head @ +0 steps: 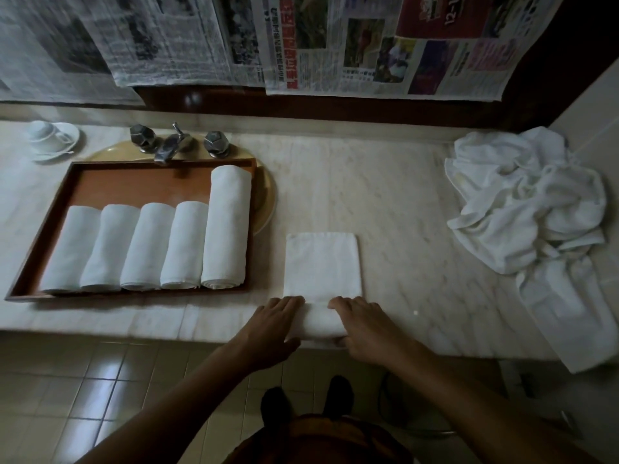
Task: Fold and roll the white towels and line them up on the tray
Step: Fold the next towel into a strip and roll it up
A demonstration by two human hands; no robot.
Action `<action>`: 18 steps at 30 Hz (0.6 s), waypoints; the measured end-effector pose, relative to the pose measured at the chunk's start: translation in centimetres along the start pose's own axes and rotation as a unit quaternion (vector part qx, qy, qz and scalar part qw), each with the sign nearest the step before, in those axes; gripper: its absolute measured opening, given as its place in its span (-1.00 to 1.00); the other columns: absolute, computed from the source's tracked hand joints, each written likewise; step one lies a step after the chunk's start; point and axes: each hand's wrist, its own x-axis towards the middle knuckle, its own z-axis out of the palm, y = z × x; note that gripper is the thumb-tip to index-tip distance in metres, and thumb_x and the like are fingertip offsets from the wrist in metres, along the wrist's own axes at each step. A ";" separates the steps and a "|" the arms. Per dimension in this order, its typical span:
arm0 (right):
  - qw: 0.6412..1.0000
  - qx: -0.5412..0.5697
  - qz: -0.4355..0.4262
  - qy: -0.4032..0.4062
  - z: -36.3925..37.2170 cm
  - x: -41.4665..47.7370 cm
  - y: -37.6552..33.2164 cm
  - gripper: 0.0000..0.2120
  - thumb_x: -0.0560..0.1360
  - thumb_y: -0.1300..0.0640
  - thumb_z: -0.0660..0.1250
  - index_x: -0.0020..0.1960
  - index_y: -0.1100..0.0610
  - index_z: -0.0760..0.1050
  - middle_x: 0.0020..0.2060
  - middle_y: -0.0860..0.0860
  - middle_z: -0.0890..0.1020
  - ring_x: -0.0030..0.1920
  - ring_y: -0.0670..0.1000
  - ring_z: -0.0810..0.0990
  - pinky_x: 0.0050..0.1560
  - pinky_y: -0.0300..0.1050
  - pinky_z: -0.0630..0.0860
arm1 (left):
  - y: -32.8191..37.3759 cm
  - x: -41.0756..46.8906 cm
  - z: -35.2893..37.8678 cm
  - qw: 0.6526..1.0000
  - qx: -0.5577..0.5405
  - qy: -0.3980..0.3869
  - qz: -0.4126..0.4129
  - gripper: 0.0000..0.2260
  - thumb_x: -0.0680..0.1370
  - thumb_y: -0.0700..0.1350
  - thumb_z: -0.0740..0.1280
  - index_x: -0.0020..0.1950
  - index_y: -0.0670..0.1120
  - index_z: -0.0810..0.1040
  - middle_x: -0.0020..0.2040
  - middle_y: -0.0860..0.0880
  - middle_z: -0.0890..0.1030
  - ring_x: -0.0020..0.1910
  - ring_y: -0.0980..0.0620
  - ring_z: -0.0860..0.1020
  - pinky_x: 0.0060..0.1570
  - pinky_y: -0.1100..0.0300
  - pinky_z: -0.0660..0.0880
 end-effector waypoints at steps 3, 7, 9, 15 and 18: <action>0.998 0.067 0.013 -0.011 -0.4 0.0 0.4 -0.40 0.56 -0.07 0.43 0.50 0.00 0.29 0.40 -0.01 0.41 0.36 0.08 0.40 0.36 0.04 0.39 | -0.4 -0.5 -0.1 0.998 -0.063 0.003 -0.024 -0.40 0.53 0.12 0.47 0.46 0.06 0.26 0.41 0.02 0.47 0.28 -0.01 0.47 0.23 0.03 0.49; 0.990 0.135 0.020 -0.031 -0.9 1.1 1.8 -0.45 0.61 -0.12 0.34 0.54 -0.03 0.30 0.43 -0.04 0.34 0.44 0.02 0.30 0.45 -0.02 0.29 | -1.4 0.1 -0.8 0.986 -0.162 0.014 -0.046 -0.44 0.50 0.18 0.51 0.39 0.08 0.36 0.36 0.04 0.43 0.24 0.00 0.50 0.13 0.13 0.52; 0.988 0.142 0.037 -0.046 -1.2 1.6 2.3 -0.47 0.64 -0.12 0.27 0.57 -0.02 0.29 0.43 -0.03 0.33 0.44 0.03 0.29 0.46 0.00 0.28 | -1.7 0.5 -1.0 0.980 -0.187 0.019 -0.063 -0.45 0.52 0.22 0.47 0.42 0.07 0.40 0.34 0.05 0.41 0.25 0.02 0.47 0.14 0.18 0.48; 0.985 0.068 0.013 0.157 -0.8 0.2 -0.1 -0.45 0.55 0.12 0.36 0.52 0.06 0.38 0.35 0.02 0.45 0.35 0.08 0.38 0.40 0.02 0.35 | -1.4 2.0 -1.7 0.964 -0.235 0.004 -0.123 -0.50 0.57 0.21 0.41 0.44 0.05 0.44 0.33 0.01 0.39 0.17 0.02 0.49 0.09 0.18 0.45; 0.980 0.011 -0.009 0.201 1.3 -0.8 -1.6 -0.39 0.48 0.20 0.37 0.52 0.02 0.38 0.44 0.04 0.44 0.46 0.13 0.36 0.53 0.19 0.23 | -1.1 2.0 -1.5 0.964 -0.229 0.005 -0.135 -0.46 0.57 0.29 0.34 0.46 0.05 0.42 0.34 0.00 0.39 0.21 -0.04 0.50 0.13 0.10 0.50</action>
